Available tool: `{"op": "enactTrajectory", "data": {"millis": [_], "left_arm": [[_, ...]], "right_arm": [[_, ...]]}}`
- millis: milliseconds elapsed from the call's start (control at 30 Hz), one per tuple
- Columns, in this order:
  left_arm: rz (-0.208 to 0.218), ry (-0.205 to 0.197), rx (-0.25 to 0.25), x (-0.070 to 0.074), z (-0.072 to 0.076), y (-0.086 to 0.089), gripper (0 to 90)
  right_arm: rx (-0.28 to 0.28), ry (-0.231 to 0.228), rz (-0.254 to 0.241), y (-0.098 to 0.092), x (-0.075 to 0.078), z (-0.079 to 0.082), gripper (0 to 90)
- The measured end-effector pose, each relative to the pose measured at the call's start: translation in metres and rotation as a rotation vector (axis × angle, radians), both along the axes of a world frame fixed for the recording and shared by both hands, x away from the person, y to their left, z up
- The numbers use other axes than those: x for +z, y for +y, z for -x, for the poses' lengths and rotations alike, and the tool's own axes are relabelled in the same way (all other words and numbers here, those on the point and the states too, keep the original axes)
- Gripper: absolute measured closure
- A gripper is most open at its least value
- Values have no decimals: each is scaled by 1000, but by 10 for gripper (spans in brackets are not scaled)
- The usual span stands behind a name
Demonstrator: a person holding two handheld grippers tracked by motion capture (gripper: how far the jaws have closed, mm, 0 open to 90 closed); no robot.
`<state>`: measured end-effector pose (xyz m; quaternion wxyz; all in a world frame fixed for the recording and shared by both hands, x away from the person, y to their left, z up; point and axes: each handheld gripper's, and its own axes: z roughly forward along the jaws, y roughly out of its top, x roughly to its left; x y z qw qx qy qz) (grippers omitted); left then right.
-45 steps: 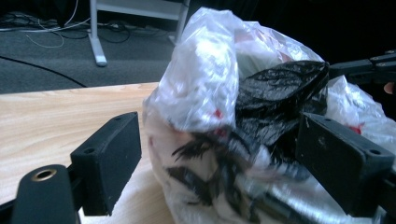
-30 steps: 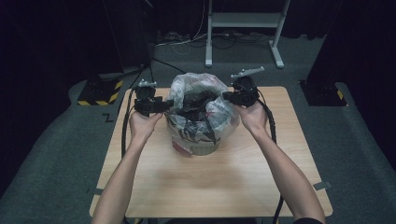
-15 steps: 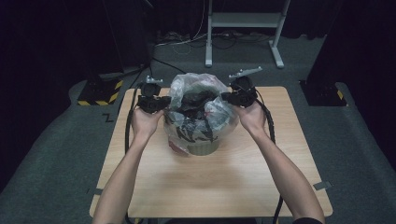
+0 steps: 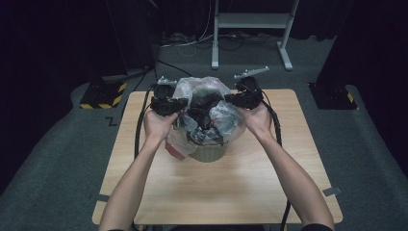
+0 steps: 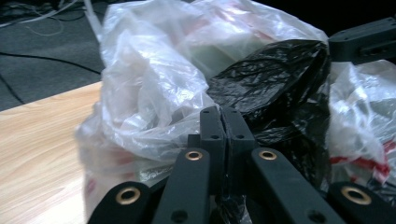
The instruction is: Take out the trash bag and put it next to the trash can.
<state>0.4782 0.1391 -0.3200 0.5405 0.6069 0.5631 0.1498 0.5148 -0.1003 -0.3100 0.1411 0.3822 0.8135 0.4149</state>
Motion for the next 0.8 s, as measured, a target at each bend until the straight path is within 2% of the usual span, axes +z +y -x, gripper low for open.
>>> {"op": "enactTrajectory", "data": {"millis": [33,133,267,333,433,800], "left_arm": [[13,1,-8,1,0,-1,884],[12,-8,-21,3,0,-6,883],[33,-30,-46,8,3,-15,884],[14,-45,-63,8,4,-19,883],[10,-51,-81,8,4,-27,883],[-24,-43,-132,0,5,-51,883]], "right_arm": [[2,-1,0,1,1,1,893],[16,-6,4,6,5,3,893],[39,-10,-2,13,9,5,891],[46,-4,-9,16,10,6,890],[51,2,-13,20,10,5,889],[51,21,-24,22,8,4,881]]}}
